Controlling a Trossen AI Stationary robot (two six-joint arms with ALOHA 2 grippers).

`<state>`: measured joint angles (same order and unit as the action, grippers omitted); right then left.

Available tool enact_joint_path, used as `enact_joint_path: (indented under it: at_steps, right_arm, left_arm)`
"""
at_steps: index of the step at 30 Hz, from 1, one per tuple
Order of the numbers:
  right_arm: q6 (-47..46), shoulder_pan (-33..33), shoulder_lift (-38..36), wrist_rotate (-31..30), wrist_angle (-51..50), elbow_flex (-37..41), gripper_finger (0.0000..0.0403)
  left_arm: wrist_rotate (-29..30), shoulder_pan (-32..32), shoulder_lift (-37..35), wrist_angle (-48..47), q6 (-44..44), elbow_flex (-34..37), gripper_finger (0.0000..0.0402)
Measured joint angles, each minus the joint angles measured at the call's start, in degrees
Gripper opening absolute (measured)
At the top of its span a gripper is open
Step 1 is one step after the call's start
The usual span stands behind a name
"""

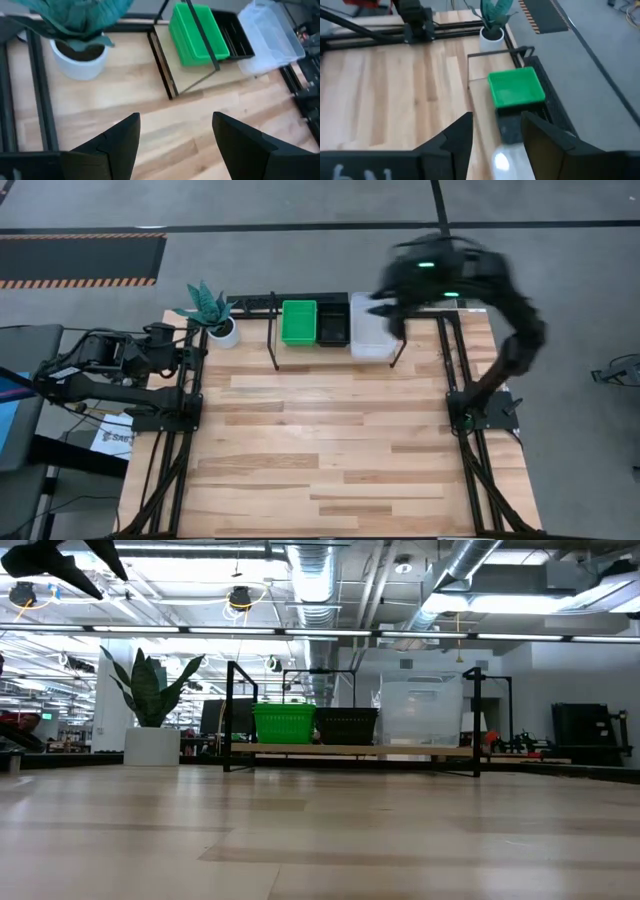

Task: Stack baskets on shelf by color
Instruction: Return to Home Position

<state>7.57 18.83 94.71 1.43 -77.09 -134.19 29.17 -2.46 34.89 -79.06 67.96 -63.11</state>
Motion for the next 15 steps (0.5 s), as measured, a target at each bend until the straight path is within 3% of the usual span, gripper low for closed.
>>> enact_joint_path:
  at_steps: [2,8,11,15]
  right_arm:
    - [-1.5,-0.1,-4.6,0.0,-3.2,0.3,0.0186]
    - [-4.8,-1.3,-21.3,0.0,-3.7,10.7,0.0189]
    - [-8.4,-1.4,-32.1,-1.8,0.3,22.2,0.0186]
    - [-13.0,-2.9,-47.8,-3.0,18.4,43.9,0.0184]
  left_arm:
    - [1.6,0.0,0.0,0.2,-0.6,0.0,0.0236]
    - [-0.5,1.9,-2.2,16.8,-26.2,0.0,0.0236]
    - [0.0,2.1,-6.4,19.7,-32.8,0.0,0.0236]
    - [1.0,2.1,-15.3,19.6,-33.8,3.3,0.0236]
